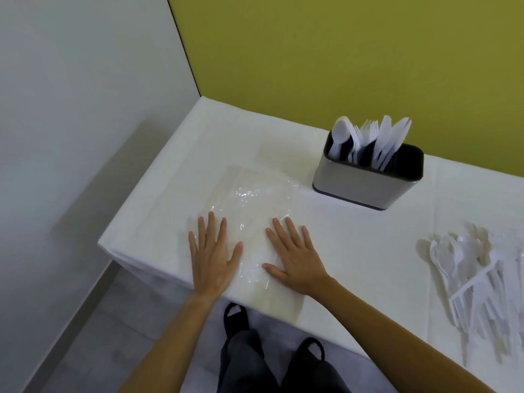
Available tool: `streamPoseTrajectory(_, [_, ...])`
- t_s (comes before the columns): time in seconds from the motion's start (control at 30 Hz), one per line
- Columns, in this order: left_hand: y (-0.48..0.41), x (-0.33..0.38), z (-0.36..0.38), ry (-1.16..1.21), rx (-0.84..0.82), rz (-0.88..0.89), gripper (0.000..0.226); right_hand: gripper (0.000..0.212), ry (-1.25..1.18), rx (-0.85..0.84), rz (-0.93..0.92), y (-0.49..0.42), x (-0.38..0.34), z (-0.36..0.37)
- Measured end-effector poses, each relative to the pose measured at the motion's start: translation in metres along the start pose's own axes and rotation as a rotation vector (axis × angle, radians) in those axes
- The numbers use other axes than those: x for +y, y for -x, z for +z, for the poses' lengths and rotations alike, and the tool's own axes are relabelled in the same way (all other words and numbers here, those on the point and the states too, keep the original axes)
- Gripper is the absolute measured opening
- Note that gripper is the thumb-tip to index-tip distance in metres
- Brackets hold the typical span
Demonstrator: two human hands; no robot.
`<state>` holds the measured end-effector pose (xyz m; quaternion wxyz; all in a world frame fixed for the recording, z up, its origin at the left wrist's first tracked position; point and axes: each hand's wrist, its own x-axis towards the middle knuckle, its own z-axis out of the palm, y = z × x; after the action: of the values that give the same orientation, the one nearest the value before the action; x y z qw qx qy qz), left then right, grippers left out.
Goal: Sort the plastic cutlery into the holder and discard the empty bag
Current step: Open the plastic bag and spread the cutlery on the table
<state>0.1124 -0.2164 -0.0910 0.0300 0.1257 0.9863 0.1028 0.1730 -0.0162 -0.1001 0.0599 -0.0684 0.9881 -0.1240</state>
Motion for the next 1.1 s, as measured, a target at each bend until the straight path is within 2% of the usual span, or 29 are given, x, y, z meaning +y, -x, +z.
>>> streamPoseTrajectory(0.2, [-0.038, -0.050, -0.009, 0.029, -0.069, -0.009, 0.082, 0.077, 0.014, -0.005, 0.020, -0.059, -0.028, 0.000])
streamPoseTrajectory(0.5, [-0.102, -0.110, -0.020, 0.001, -0.057, 0.015, 0.083, 0.076, 0.027, -0.012, 0.030, -0.139, -0.060, -0.001])
streamPoseTrajectory(0.9, [-0.105, -0.114, -0.020, 0.001, -0.083, 0.032, 0.085, 0.077, 0.019, -0.067, 0.022, -0.141, -0.060, -0.002])
streamPoseTrajectory(1.1, [-0.108, -0.096, -0.033, -0.011, 0.025, 0.038, 0.085, 0.075, -0.019, -0.014, 0.085, -0.125, -0.054, -0.013])
